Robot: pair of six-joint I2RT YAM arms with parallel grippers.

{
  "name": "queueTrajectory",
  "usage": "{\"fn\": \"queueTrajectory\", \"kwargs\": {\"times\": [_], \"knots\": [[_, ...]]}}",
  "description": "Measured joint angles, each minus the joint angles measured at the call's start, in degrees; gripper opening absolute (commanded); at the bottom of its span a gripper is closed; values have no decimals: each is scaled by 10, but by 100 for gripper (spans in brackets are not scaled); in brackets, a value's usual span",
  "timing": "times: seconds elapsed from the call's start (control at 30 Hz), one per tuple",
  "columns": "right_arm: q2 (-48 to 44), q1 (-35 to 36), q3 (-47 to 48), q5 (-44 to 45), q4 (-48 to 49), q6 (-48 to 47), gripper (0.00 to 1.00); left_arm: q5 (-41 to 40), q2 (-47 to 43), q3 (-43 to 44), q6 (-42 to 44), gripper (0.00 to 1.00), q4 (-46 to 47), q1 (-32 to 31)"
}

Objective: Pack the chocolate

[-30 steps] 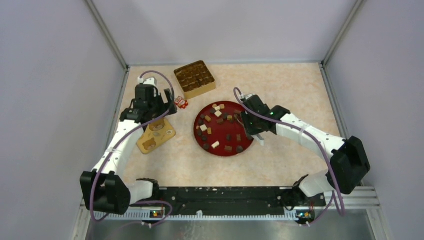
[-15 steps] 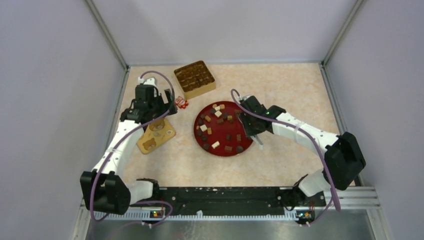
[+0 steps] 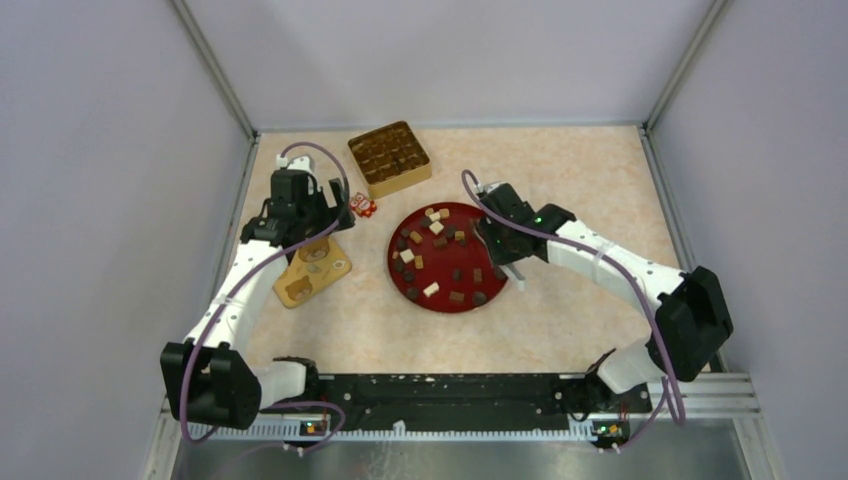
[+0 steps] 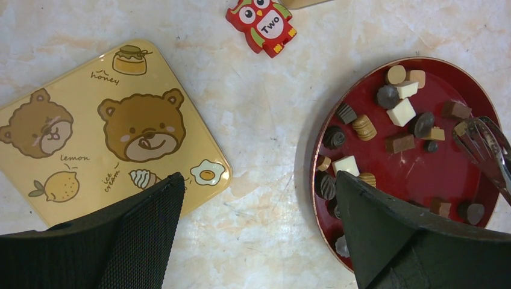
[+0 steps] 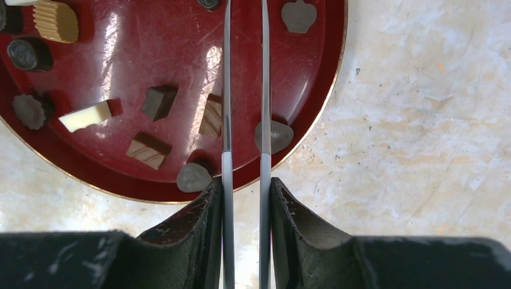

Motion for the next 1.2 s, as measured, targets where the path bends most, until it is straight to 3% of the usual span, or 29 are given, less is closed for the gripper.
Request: {"fn": "queueTrajectory", "kwargs": {"times": [0.2,0.43,0.8,1.2], "knots": [[-11,0,31,-10,-11,-17,0,-2,0,0,0,99,0,0],[14,1,150,-29,14,-56,0,-9,0,0,-4,99,-1,0],[250,3,383,-51,107,-104,0,-61,-2,8,-31,99,-29,0],[420,3,531,-65,129,-108,0,-77,-30,9,-33,99,-53,0]]}}
